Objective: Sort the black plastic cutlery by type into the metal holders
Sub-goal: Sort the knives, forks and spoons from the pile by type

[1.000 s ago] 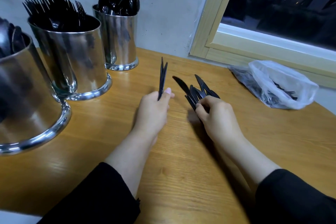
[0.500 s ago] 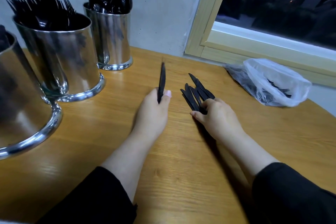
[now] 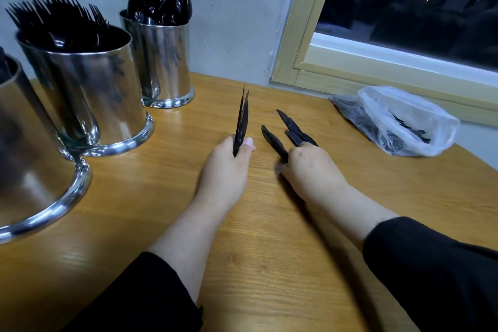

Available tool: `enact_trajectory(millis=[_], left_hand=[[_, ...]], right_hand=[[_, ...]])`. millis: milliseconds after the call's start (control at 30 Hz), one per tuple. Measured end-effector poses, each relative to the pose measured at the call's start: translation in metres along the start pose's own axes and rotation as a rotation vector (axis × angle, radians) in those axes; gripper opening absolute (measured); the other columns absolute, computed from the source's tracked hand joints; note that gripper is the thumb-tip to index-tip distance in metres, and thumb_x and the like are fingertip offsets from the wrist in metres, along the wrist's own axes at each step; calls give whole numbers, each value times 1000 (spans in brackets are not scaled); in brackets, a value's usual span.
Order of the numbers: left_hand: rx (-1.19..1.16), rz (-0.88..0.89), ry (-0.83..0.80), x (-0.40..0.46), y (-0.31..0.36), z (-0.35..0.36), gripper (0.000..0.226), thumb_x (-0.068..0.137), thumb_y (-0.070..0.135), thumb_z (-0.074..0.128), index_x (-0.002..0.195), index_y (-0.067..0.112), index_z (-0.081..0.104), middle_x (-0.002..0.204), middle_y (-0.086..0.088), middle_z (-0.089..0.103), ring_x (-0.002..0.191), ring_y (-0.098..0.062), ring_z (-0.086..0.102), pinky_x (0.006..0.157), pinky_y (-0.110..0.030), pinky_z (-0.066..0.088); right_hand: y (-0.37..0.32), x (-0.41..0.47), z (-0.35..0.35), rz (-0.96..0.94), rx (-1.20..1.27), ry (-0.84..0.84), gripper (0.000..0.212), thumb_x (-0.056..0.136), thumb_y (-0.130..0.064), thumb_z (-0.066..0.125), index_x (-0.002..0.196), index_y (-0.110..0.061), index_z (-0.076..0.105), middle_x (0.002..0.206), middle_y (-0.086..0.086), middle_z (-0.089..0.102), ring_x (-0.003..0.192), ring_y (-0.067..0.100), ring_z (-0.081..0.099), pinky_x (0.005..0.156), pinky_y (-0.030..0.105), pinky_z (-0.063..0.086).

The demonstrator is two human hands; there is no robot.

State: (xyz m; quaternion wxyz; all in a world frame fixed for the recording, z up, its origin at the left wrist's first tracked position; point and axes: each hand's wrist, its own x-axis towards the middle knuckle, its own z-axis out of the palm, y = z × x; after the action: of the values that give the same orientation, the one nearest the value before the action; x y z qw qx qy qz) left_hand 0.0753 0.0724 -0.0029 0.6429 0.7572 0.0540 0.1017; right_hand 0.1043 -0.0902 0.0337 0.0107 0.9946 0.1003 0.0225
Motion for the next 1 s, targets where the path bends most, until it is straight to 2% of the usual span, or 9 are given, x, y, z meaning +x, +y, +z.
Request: enact_trajectory(millis=[200, 300, 500, 600, 700, 767, 833, 900, 1000], left_hand=[[-9, -3, -1, 2, -3, 1, 26, 104, 44, 51, 92, 28, 67, 69, 7, 58, 62, -20, 51, 66, -38, 45], [-35, -9, -1, 1, -5, 0, 26, 101, 49, 51, 90, 32, 68, 66, 9, 56, 60, -20, 50, 64, -39, 45], [-58, -16, 24, 1, -2, -1, 25, 105, 43, 52, 90, 33, 69, 69, 9, 60, 63, -18, 54, 66, -39, 48], [-86, -36, 50, 0, -3, -1, 24, 103, 46, 53, 87, 38, 70, 69, 11, 63, 63, -18, 56, 68, -41, 51], [-172, -61, 66, -1, -1, -2, 26, 93, 56, 59, 90, 33, 72, 62, 15, 57, 62, -16, 52, 68, -39, 49], [-248, -91, 53, 0, 1, -2, 33, 84, 62, 64, 87, 30, 73, 58, 17, 53, 58, -15, 48, 67, -36, 44], [-334, -97, 27, -1, 4, 0, 28, 86, 57, 71, 82, 29, 72, 57, 15, 49, 53, -14, 39, 58, -31, 36], [-412, -107, 26, -3, 7, 1, 24, 94, 43, 73, 82, 22, 68, 57, 8, 50, 50, -13, 39, 49, -26, 32], [-459, -159, 123, 0, 7, -1, 27, 101, 36, 63, 81, 19, 69, 54, 7, 47, 49, -12, 41, 46, -26, 33]], right_hand=[[5, 8, 1, -15, -46, 10, 13, 100, -19, 54, 96, -11, 64, 92, 4, 63, 81, 22, 61, 69, 34, 51], [8, 8, 0, 56, 78, 19, 12, 100, -19, 52, 90, -13, 56, 88, 5, 60, 78, 23, 58, 65, 33, 44], [8, 6, 7, 66, 142, 41, 13, 99, -21, 54, 97, -9, 58, 91, 8, 60, 83, 26, 58, 69, 36, 46], [8, 3, 5, 59, 184, 122, 14, 103, -20, 48, 105, -9, 56, 91, 8, 62, 82, 28, 59, 71, 42, 51], [2, -5, -5, 67, 348, 255, 17, 106, -25, 42, 106, -12, 53, 81, 7, 63, 72, 27, 58, 62, 40, 46], [-13, -15, -10, 4, 475, 327, 18, 107, -29, 43, 105, -16, 55, 79, 2, 62, 70, 22, 57, 61, 37, 41], [-33, -25, -10, -139, 540, 355, 18, 105, -25, 46, 109, -17, 62, 88, 0, 64, 80, 18, 58, 69, 34, 42], [-48, -31, -3, -273, 550, 334, 27, 103, -18, 50, 127, -17, 63, 101, 2, 65, 92, 17, 59, 79, 31, 46], [-54, -32, 9, -321, 508, 315, 39, 102, -17, 52, 141, -14, 55, 101, 4, 60, 90, 18, 56, 79, 32, 47]])
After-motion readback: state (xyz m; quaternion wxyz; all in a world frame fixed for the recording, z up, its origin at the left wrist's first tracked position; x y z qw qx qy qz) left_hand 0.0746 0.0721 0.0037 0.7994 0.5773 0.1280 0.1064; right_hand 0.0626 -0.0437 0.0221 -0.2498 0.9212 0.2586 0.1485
